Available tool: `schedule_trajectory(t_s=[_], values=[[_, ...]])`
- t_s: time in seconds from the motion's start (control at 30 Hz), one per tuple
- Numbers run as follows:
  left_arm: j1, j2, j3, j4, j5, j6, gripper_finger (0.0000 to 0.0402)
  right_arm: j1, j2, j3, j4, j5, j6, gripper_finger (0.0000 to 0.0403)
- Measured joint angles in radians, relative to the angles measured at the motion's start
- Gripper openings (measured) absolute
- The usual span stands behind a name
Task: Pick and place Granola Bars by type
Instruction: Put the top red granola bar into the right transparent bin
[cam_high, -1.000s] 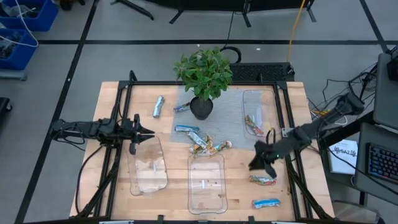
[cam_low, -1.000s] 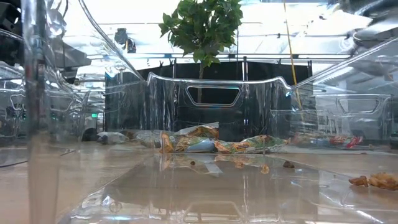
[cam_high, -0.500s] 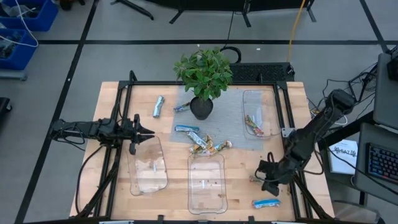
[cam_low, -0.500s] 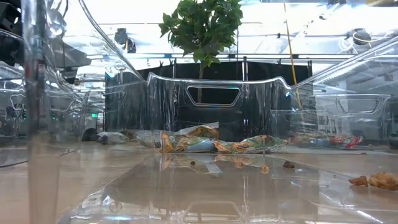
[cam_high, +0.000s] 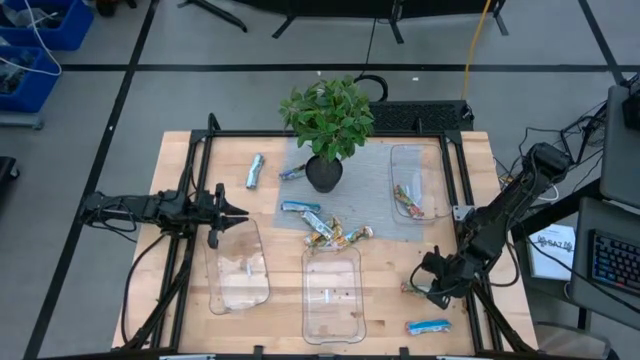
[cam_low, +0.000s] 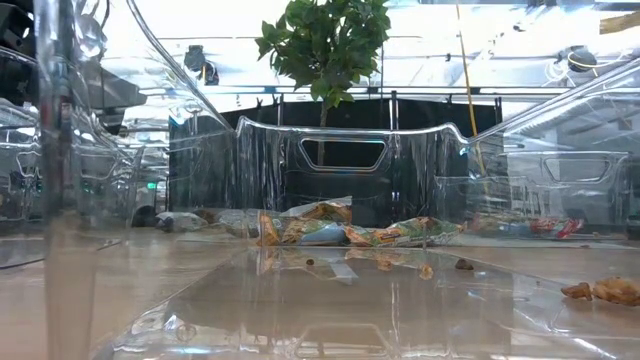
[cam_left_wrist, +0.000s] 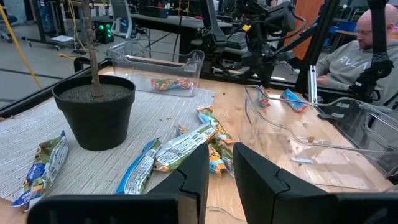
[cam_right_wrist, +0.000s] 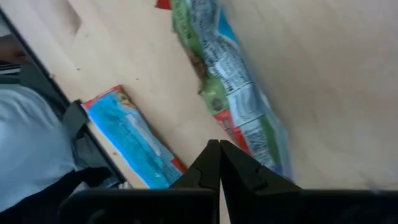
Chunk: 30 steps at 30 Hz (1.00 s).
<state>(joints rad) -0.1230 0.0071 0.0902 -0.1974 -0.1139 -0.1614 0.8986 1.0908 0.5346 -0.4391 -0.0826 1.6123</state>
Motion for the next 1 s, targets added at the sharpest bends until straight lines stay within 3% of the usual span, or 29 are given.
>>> schedule_trajectory(t_s=[0.7,1.0], values=[[-0.001,0.000,0.000,0.000,0.000,0.000,0.0077,-0.002,0.000,-0.056,-0.091,0.038,0.180,0.0000],[-0.001,0.000,0.000,0.000,0.000,0.000,0.0077,-0.052,0.000,-0.078,0.086,0.200,0.063,0.0000]])
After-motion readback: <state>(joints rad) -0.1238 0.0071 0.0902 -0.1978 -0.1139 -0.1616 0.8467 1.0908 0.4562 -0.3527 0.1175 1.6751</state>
